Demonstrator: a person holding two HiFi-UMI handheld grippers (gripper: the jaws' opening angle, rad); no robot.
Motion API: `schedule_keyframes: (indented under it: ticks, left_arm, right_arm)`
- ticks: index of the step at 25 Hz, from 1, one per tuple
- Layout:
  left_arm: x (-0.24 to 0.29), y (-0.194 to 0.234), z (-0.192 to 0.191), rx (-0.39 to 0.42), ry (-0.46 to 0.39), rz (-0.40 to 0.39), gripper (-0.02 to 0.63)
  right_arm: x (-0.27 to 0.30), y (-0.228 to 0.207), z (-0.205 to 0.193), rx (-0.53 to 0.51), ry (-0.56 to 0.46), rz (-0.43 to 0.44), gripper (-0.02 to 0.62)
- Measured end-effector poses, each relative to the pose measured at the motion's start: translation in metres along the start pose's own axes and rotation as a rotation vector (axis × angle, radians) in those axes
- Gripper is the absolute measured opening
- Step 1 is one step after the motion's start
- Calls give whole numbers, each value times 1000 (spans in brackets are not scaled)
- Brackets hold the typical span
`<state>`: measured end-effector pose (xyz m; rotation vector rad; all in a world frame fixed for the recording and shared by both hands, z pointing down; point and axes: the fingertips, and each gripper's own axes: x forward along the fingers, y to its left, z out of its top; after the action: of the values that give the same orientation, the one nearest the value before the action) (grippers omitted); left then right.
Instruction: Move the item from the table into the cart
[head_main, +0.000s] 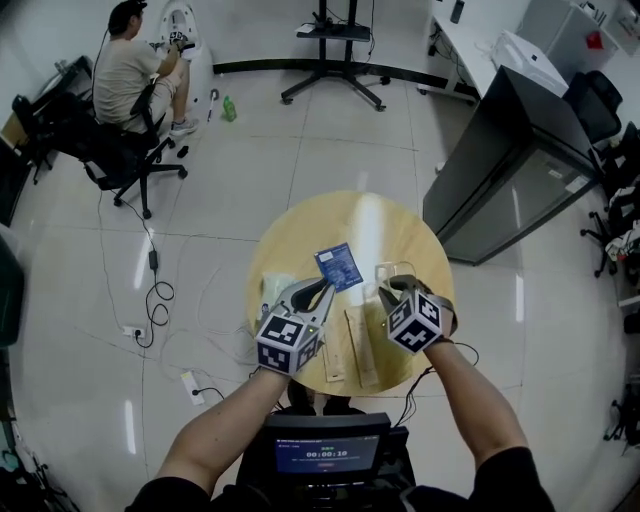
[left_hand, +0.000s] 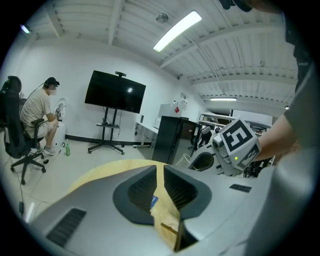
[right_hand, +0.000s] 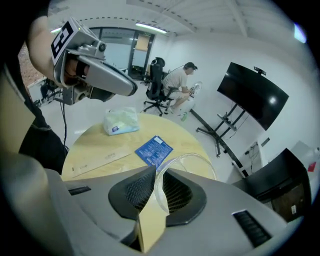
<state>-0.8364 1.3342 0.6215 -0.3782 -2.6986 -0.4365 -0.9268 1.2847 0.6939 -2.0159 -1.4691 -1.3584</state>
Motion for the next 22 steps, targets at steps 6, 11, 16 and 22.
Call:
schedule_keyframes:
  ticks: [6,11,16,22]
  left_arm:
    - [-32,-63,42,117,-76,-111,55]
    - [-76,-79,61,221,-126,-198,18]
    - [-100,-164,54,356,-128,-427,3]
    - [-121,-315,27,364,-117,-695,0]
  right_arm:
    - [-88,5,0,112,-80,-130,40]
    - [-158,41,19,263,-147,-259,40]
    - [-266,83,-7,443,-203,-474,40]
    - [-389,155,-90,624,-183,-693,40]
